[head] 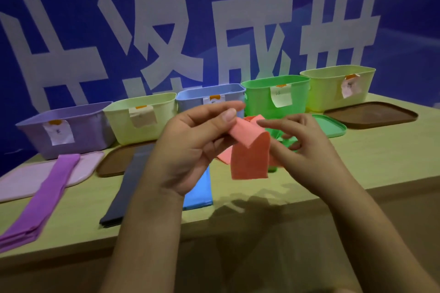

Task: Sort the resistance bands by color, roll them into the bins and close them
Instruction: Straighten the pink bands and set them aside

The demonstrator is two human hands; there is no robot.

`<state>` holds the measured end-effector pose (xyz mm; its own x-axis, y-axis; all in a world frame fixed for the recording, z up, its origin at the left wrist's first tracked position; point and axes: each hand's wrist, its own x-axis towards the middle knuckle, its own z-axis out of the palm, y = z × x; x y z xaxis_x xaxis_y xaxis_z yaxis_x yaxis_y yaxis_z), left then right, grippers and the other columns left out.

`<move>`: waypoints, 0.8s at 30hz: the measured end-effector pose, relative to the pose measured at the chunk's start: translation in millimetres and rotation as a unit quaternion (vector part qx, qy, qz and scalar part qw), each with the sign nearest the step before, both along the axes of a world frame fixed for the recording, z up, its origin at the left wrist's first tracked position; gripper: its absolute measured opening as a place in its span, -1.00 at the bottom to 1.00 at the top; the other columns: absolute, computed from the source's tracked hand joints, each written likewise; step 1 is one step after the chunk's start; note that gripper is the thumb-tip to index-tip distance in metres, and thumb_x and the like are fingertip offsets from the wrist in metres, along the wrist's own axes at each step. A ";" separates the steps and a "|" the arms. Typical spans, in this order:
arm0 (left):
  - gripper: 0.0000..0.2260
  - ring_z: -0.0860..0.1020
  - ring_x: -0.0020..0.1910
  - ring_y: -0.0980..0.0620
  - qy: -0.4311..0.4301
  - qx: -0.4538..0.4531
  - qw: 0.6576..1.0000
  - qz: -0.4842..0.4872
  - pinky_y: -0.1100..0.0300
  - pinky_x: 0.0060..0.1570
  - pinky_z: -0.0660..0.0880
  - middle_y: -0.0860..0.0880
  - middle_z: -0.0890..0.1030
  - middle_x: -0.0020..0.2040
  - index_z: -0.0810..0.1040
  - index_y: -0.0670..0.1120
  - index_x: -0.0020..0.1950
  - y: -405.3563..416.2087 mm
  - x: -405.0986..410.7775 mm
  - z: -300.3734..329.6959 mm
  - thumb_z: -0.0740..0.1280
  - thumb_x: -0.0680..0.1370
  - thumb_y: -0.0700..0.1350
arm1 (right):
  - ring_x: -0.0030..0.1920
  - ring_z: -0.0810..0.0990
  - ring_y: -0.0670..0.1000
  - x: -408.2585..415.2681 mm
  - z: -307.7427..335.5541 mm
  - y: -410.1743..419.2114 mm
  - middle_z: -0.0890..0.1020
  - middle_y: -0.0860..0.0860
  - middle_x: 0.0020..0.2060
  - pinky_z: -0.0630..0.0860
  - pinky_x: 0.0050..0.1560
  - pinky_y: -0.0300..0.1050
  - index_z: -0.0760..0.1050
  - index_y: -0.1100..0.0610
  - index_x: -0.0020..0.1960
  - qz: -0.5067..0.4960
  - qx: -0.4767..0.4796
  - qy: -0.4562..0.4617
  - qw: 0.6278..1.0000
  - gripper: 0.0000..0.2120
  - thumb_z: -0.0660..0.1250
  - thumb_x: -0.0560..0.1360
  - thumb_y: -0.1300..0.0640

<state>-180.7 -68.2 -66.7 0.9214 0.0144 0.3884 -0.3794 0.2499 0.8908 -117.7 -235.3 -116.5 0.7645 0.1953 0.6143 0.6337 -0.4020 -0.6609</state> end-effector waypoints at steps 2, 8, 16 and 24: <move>-0.80 0.65 -0.22 0.05 0.009 -0.009 1.000 0.004 0.25 -0.20 0.60 -0.09 0.68 -0.23 0.64 -0.23 -0.08 -5.0 1.7 0.3 0.34 0.34 -0.23 | 0.18 0.39 -0.26 -9.2 6.9 0.0 0.42 -0.19 0.12 0.40 0.16 -0.25 0.48 -0.26 0.12 0.028 0.037 -0.045 0.998 -0.76 0.21 0.49 -0.23; -0.77 0.67 -0.16 -0.02 0.033 -0.045 0.998 -0.019 0.21 -0.16 0.61 -0.17 0.68 -0.17 0.63 -0.27 -0.03 -9.1 -3.0 -3.0 0.32 0.37 -0.23 | 0.03 0.61 -0.07 -29.4 11.9 10.7 0.62 -0.10 -0.04 0.57 -0.04 -0.17 0.57 -0.03 0.00 0.178 0.136 -0.125 0.967 -0.82 0.32 0.45 -0.06; -0.78 0.63 -0.28 0.07 -0.043 0.116 0.990 0.072 0.29 -0.28 0.57 -0.03 0.68 -0.26 0.64 -0.11 -0.09 -6.6 -8.4 -10.3 0.41 0.28 -0.17 | -0.40 0.38 -0.18 -21.6 16.1 31.7 0.42 0.02 -0.43 0.31 -0.41 -0.35 0.44 0.17 -0.30 0.097 0.237 -0.104 0.961 -0.65 0.26 0.50 -0.08; -0.90 0.48 -0.28 0.09 -0.129 0.107 0.961 0.221 0.17 -0.26 0.50 0.08 0.52 -0.37 0.56 -0.04 -0.29 2.4 2.9 -23.5 0.46 0.37 -0.13 | -0.26 0.51 -0.09 -19.7 -15.0 51.2 0.59 0.02 -0.27 0.43 -0.25 -0.16 0.57 0.15 -0.14 0.281 0.202 0.117 0.931 -0.77 0.28 0.46 -0.01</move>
